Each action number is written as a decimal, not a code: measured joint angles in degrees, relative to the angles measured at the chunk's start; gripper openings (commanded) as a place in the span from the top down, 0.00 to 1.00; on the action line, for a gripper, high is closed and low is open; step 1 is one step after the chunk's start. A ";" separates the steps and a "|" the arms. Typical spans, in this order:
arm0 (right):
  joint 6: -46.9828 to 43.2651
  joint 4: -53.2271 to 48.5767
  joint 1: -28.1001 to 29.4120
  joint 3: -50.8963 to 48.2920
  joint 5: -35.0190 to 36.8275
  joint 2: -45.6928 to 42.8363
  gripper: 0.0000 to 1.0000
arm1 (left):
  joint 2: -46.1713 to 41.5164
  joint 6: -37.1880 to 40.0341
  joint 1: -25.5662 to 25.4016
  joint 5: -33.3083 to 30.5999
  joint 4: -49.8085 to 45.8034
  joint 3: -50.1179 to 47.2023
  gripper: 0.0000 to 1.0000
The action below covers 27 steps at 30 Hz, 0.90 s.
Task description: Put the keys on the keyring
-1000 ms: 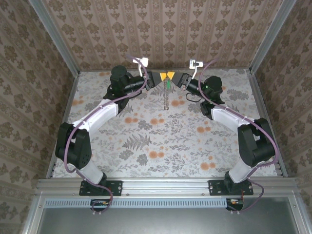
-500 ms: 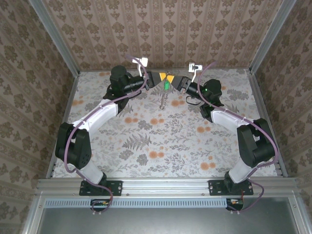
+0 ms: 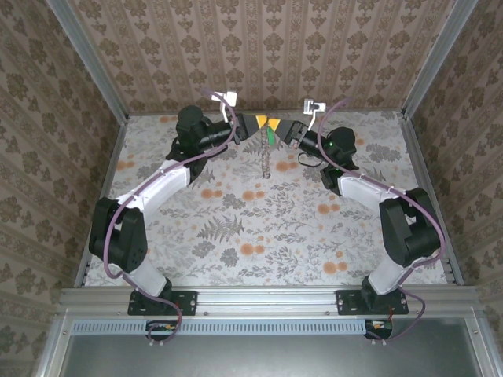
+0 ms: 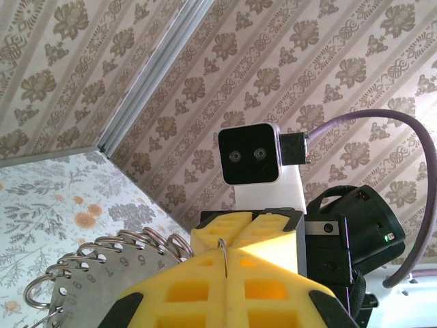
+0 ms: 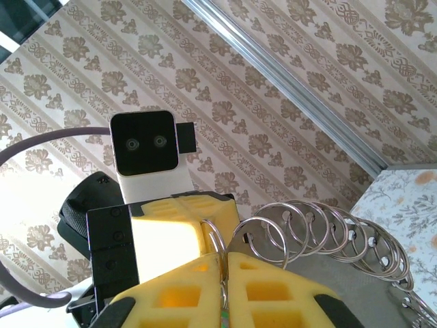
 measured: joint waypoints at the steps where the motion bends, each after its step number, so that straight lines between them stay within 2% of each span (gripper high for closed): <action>1: 0.22 0.20 0.00 0.24 0.02 0.24 0.89 | 0.00 0.00 0.00 -0.20 0.17 -0.04 1.00; 15: 4.94 5.07 0.35 2.99 0.39 4.31 0.91 | -0.02 -0.42 0.42 -2.16 3.02 -0.92 1.00; 20: 6.03 6.05 0.52 3.61 0.68 5.33 0.88 | -0.02 -0.66 0.42 -2.95 4.13 -1.57 1.00; 23: 6.19 6.19 0.63 3.93 0.98 5.84 0.90 | -0.07 -1.11 0.42 -3.34 4.79 -2.10 1.00; 27: 6.58 6.34 0.70 4.50 1.27 6.51 1.00 | -0.22 -1.68 0.42 -4.07 5.46 -2.64 1.00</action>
